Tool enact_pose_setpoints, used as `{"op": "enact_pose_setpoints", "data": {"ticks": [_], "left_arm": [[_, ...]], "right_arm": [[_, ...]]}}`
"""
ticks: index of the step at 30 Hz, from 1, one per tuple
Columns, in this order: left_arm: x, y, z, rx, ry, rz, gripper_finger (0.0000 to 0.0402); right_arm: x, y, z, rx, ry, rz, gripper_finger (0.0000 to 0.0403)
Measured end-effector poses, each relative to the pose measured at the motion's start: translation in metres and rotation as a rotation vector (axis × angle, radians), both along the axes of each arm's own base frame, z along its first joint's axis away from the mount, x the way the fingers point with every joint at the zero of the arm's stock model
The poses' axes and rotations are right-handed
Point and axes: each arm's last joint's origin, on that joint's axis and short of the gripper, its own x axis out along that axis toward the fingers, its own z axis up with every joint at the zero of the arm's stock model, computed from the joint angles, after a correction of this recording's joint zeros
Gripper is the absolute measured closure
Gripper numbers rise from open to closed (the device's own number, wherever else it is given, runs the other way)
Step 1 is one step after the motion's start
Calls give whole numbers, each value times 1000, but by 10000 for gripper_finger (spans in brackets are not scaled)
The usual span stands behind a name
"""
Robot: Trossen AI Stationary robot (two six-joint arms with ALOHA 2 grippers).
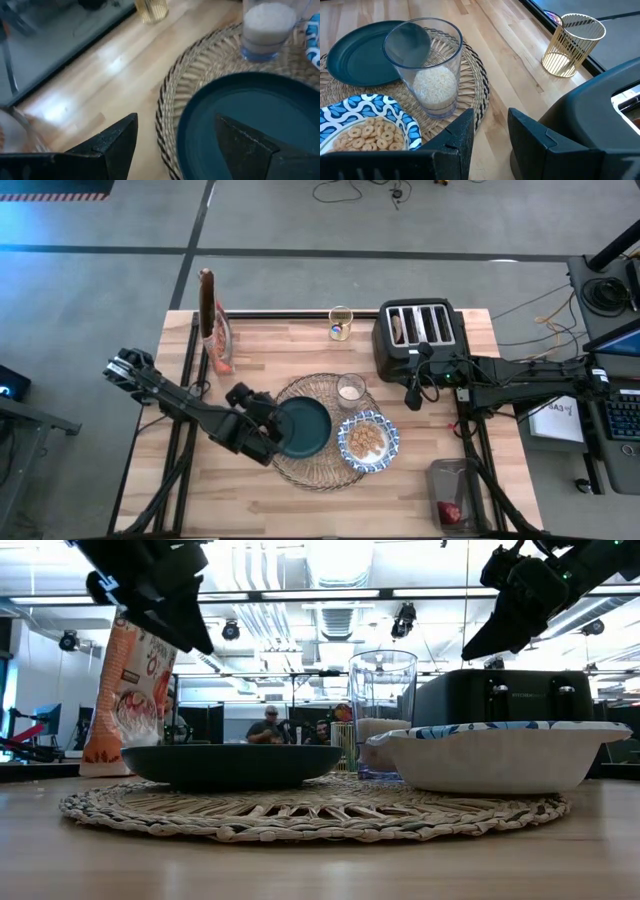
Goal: Arrange a breakfast setting
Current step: Put the bagel on the blue plate
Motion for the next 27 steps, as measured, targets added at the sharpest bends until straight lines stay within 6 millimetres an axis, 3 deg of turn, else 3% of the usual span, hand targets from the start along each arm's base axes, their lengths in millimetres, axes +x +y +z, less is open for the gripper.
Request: {"op": "enact_pose_setpoints", "data": {"ticks": [19, 23, 27], "left_arm": [[-7, 25, 19, 187, 42, -43, 159], [-9, 28, 19, 226, 35, -31, 159], [-13, 32, 22, 232, 41, -21, 159]], "right_arm": [[0, 0, 0, -4, -3, 2, 291], [1, -1, 3, -125, 6, 37, 291], [3, -3, 7, -133, -44, -17, 291]]}}
